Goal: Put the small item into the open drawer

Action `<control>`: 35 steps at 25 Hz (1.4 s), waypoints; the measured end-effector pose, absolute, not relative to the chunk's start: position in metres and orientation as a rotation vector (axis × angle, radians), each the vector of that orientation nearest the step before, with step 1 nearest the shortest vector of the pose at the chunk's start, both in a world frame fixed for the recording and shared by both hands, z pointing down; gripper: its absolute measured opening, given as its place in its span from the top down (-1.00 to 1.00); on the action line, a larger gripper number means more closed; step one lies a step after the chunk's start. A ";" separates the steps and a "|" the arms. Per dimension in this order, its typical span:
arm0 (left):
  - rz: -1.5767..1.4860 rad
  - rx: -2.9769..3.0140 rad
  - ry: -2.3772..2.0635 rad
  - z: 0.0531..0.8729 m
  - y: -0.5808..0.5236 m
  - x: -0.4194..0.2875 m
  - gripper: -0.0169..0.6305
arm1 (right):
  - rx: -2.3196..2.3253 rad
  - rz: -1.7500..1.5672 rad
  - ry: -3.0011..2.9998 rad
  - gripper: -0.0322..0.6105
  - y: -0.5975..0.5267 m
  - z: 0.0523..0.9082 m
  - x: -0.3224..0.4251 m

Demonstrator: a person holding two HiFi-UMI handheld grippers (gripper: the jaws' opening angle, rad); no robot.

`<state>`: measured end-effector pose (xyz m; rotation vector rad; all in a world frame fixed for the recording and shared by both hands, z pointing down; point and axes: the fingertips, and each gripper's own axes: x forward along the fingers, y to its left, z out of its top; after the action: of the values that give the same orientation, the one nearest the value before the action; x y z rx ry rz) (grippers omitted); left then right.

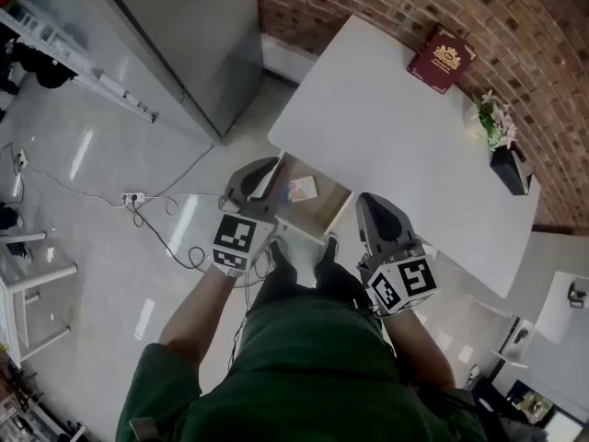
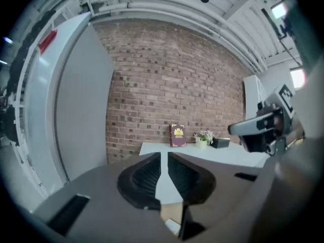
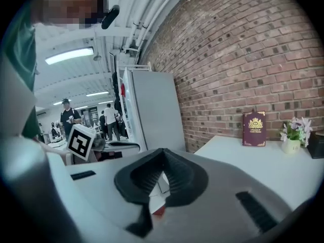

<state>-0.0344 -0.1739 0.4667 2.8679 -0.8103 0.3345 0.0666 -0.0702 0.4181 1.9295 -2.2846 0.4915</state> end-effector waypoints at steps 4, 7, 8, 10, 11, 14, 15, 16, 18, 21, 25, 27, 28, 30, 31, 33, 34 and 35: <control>0.202 2.889 -0.900 0.409 -0.166 -0.047 0.88 | 1.857 0.428 -2.367 0.89 -0.083 0.399 0.064; 0.139 2.884 -0.972 0.379 -0.155 -0.051 0.89 | 1.810 0.369 -2.432 0.89 -0.092 0.380 0.064; 0.133 2.885 -0.990 0.372 -0.151 -0.051 0.89 | 1.796 0.357 -2.451 0.89 -0.093 0.375 0.064; 0.130 2.888 -1.025 0.360 -0.144 -0.047 0.90 | 1.766 0.332 -2.489 0.89 -0.096 0.365 0.064; 0.128 2.888 -1.044 0.354 -0.142 -0.046 0.90 | 1.752 0.313 -2.508 0.89 -0.098 0.359 0.064; 0.121 2.891 -1.114 0.338 -0.141 -0.045 0.90 | 1.712 0.236 -2.567 0.89 -0.107 0.338 0.066; 0.121 2.892 -1.135 0.334 -0.140 -0.046 0.90 | 1.697 0.213 -2.583 0.89 -0.110 0.331 0.065; 0.124 2.892 -1.156 0.330 -0.140 -0.047 0.90 | 1.684 0.195 -2.597 0.89 -0.112 0.325 0.066; 0.131 2.894 -1.194 0.322 -0.141 -0.048 0.90 | 1.661 0.162 -2.624 0.89 -0.116 0.314 0.066; 0.127 2.894 -1.242 0.311 -0.142 -0.052 0.90 | 1.634 0.118 -2.659 0.89 -0.119 0.301 0.065; 0.126 2.891 -1.274 0.298 -0.138 -0.052 0.91 | 1.595 0.091 -2.679 0.89 -0.118 0.289 0.061; 0.118 2.893 -1.290 0.290 -0.137 -0.053 0.91 | 1.580 0.068 -2.690 0.89 -0.117 0.281 0.060; 0.108 2.895 -1.299 0.286 -0.137 -0.053 0.91 | 1.576 0.053 -2.698 0.89 -0.117 0.276 0.060; 0.089 2.906 -1.314 0.278 -0.138 -0.055 0.91 | 1.574 0.021 -2.714 0.89 -0.118 0.269 0.058; 0.082 2.913 -1.319 0.275 -0.138 -0.056 0.91 | 1.575 0.007 -2.719 0.89 -0.119 0.267 0.057; 0.063 2.922 -1.331 0.270 -0.141 -0.058 0.91 | 1.578 -0.014 -2.726 0.89 -0.122 0.264 0.056; 0.051 2.923 -1.341 0.268 -0.143 -0.059 0.91 | 1.582 -0.022 -2.728 0.89 -0.125 0.263 0.056; 0.039 2.920 -1.354 0.266 -0.146 -0.060 0.91 | 1.590 -0.027 -2.729 0.89 -0.129 0.262 0.057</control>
<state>-0.0599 -0.1462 0.2662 2.9202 -1.3539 0.0393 0.0566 -0.1288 0.2622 1.5896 -2.7292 -0.0271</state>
